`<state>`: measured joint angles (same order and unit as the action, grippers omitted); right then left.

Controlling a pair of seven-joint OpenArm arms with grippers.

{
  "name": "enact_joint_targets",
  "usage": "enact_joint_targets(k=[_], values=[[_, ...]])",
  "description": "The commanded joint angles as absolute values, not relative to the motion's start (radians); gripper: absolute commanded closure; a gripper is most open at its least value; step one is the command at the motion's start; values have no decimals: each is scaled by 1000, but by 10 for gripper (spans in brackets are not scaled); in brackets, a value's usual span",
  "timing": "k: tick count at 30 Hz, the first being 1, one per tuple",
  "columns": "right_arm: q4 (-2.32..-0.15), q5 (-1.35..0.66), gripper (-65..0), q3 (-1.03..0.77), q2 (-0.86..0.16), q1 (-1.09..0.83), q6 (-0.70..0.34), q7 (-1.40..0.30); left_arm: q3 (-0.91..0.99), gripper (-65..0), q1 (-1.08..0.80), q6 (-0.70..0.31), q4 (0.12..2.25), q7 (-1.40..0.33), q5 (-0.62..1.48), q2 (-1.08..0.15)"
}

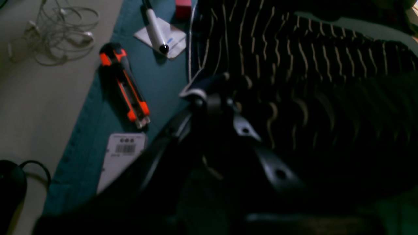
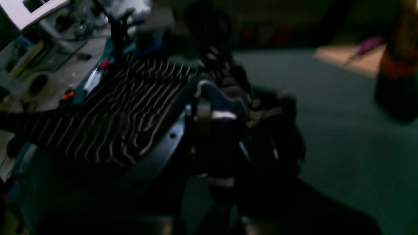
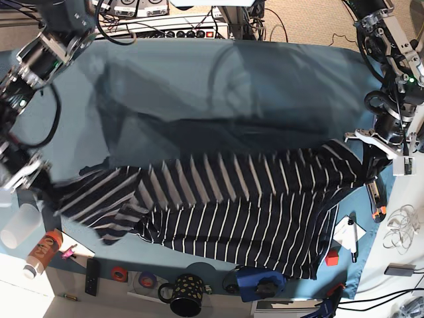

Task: Layout the t-shirt on the table in an organized manner, then fold the t-shirt properly
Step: 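Lift the shirt with both grippers and stretch it between them, then lower the left gripper with the shirt edge toward the table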

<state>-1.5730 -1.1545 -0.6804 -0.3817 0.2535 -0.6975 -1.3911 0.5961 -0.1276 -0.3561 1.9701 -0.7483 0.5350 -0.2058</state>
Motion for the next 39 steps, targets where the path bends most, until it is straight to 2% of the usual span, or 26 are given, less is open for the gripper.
enact_joint_targets(k=[1, 2, 5, 6, 8, 12, 15, 19, 25, 27, 30, 33, 36, 39], values=[[-1590, -1193, 0, -687, -408, 260, -698, -1363, 600, 0, -113, -357, 1983, -688, 545, -220], [-1590, -1199, 0, -687, -408, 246, -698, -1364, 599, 0, -113, -361, 1977, -654, 537, -220], [-1590, -1213, 0, -687, -408, 215, -698, -1373, 594, -234, -102, -414, 1939, -558, 467, -220], [-1590, -1215, 0, -687, -407, 212, -698, -1379, 589, -288, -94, -421, 1925, -555, 451, -225], [-1590, -1215, 0, -687, -408, 210, -698, -1388, 574, -336, -84, -418, 1901, -561, 448, -242], [-1590, -1214, 0, -687, -408, 211, -698, -1388, 567, -337, -83, -352, 1906, -628, 450, -260], [-1590, -1210, 0, -687, -408, 211, -698, -1387, 579, -337, -83, -308, 1948, -788, 519, -260], [-1590, -1207, 0, -687, -408, 211, -698, -1383, 645, -336, -113, -388, 2044, -947, 625, -234], [-1590, -1208, 0, -687, -408, 211, -698, -1381, 666, -335, -286, -484, 2077, -944, 669, -205], [-1590, -1207, 0, -687, -407, 213, -698, -1380, 632, -335, -319, -519, 2037, -864, 567, -196], [-1590, -1205, 0, -687, -407, 213, -698, -1380, 540, -335, -335, -574, 1961, -652, 289, -198], [-1590, -1189, 0, -687, -408, 213, -698, -1380, 406, -335, -324, -580, 1911, -517, 49, -229], [-1590, -1185, 0, -687, -408, 213, -698, -1380, 258, -335, -310, -449, 1876, -498, -160, -280], [-1590, -1185, 0, -687, -408, 213, -698, -1380, 135, -335, -310, -336, 1860, -496, -269, -336]])
